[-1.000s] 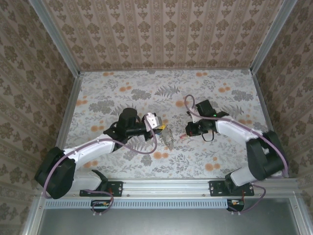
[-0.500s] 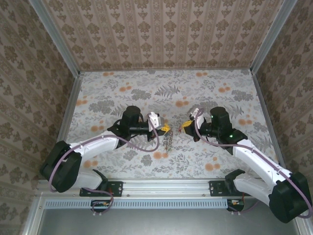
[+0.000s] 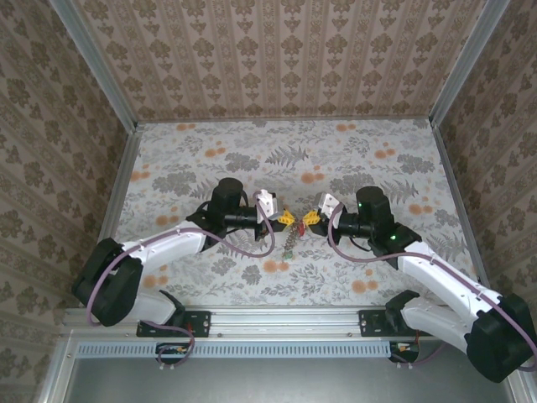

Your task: Put the keys on the keyring

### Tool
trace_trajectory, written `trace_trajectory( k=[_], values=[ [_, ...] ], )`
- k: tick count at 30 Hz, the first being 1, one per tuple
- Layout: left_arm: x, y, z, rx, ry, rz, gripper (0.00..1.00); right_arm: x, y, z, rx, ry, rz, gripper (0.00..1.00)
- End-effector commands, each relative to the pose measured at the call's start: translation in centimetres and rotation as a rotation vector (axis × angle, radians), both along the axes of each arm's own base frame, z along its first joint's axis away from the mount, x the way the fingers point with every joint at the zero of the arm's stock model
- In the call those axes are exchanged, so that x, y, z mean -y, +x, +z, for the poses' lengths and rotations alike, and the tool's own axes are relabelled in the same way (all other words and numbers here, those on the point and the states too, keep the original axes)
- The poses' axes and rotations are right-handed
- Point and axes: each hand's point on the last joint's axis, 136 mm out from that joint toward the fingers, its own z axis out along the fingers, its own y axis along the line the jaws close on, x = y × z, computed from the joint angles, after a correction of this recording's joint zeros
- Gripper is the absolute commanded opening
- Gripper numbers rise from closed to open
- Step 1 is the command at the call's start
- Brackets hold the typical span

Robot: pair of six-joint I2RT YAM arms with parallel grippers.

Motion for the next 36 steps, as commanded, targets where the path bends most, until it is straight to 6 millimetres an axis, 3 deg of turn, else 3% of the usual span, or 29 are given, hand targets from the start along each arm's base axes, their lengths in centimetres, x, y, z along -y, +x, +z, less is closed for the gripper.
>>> trace_trajectory(
  k=[1, 10, 17, 25, 30, 36],
  values=[
    [0.6, -0.1, 1.9, 0.011, -0.044, -0.039, 0.00, -0.3, 0.0, 0.5, 0.049, 0.008, 0.015, 0.00],
    [0.7, -0.2, 2.1, 0.013, -0.048, -0.049, 0.00, -0.8, 0.1, 0.2, 0.053, -0.007, 0.021, 0.00],
    [0.7, -0.3, 2.0, 0.010, -0.048, -0.053, 0.00, -1.2, -1.1, 0.0, 0.047, -0.003, 0.092, 0.00],
    [0.2, -1.3, 2.5, -0.012, -0.054, -0.115, 0.00, 0.1, -1.6, 0.3, 0.104, -0.035, 0.074, 0.00],
    [0.1, -1.6, 2.5, -0.022, -0.049, -0.138, 0.00, -0.1, -2.5, 0.6, 0.103, -0.023, 0.127, 0.00],
    [0.3, -1.6, 2.9, -0.027, -0.054, -0.153, 0.00, -0.4, -1.9, 0.7, 0.115, -0.014, 0.122, 0.00]
  ],
)
